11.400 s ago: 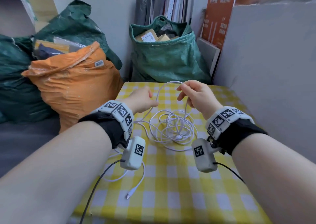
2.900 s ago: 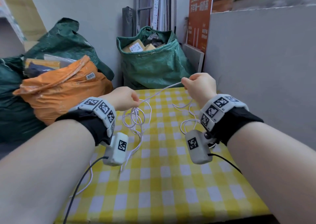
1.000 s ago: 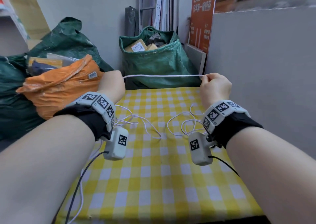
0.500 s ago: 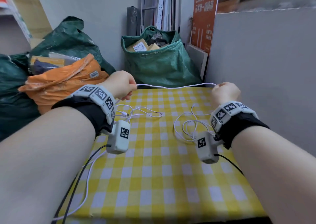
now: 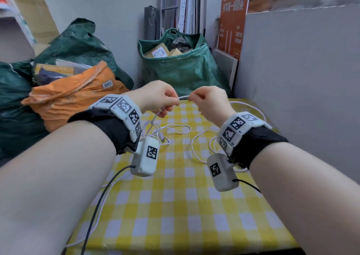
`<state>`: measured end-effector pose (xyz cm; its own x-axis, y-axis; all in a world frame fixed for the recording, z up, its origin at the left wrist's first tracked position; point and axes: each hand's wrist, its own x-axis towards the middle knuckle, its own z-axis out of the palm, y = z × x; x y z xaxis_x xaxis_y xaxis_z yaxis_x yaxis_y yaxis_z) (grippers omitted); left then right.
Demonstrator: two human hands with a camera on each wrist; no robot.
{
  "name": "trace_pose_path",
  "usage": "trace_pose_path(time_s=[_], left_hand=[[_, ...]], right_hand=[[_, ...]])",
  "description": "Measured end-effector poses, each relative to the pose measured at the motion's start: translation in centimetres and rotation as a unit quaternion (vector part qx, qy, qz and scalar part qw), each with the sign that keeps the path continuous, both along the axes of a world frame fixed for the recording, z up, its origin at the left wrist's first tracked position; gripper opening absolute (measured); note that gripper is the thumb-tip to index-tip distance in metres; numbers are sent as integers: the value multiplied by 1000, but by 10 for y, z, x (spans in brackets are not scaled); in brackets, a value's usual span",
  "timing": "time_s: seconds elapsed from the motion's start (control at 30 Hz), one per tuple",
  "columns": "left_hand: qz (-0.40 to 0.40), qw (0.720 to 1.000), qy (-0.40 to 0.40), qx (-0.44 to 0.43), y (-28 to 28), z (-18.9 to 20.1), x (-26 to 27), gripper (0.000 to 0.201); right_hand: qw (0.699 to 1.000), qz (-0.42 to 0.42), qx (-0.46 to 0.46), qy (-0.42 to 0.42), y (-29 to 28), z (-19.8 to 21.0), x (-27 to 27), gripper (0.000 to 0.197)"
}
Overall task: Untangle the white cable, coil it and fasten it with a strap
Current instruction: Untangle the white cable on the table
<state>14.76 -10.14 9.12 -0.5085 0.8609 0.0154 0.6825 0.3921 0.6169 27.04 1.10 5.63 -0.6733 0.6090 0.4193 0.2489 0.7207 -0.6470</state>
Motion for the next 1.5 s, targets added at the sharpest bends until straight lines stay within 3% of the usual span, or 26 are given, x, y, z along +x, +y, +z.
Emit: trace_pose_path(time_s=[0.2, 0.37, 0.47, 0.57, 0.67, 0.8, 0.93, 1.1, 1.23, 1.5], left_hand=[[30, 994, 99, -21, -9, -5, -18, 19], [68, 970, 224, -60, -11, -6, -28, 24], [106, 961, 251, -54, -13, -5, -31, 31], [68, 967, 242, -44, -10, -3, -23, 30], [16, 971, 234, -45, -5, -3, -13, 26], [-24, 970, 235, -46, 4, -5, -4, 27], [-43, 965, 257, -29, 8, -2, 5, 22], [-49, 965, 259, -2, 7, -2, 6, 12], [-53, 955, 290, -28, 9, -7, 7, 9], [-33, 940, 325, -95, -3, -9, -7, 8]], right_hand=[[988, -145, -30, 44, 27, -8, 12, 25], [971, -228, -56, 51, 37, -9, 20, 28], [962, -260, -83, 20, 44, -10, 26, 28], [951, -278, -120, -66, 47, -10, 31, 27], [962, -225, -89, -126, 36, -7, 27, 30], [997, -52, -29, -43, 9, -3, 10, 34], [998, 43, 33, -21, -5, 2, -3, 27], [992, 67, 110, -2, -6, 3, -2, 13], [987, 26, 151, -43, -9, 1, -5, 16], [989, -86, 117, -9, -2, 3, 0, 19]])
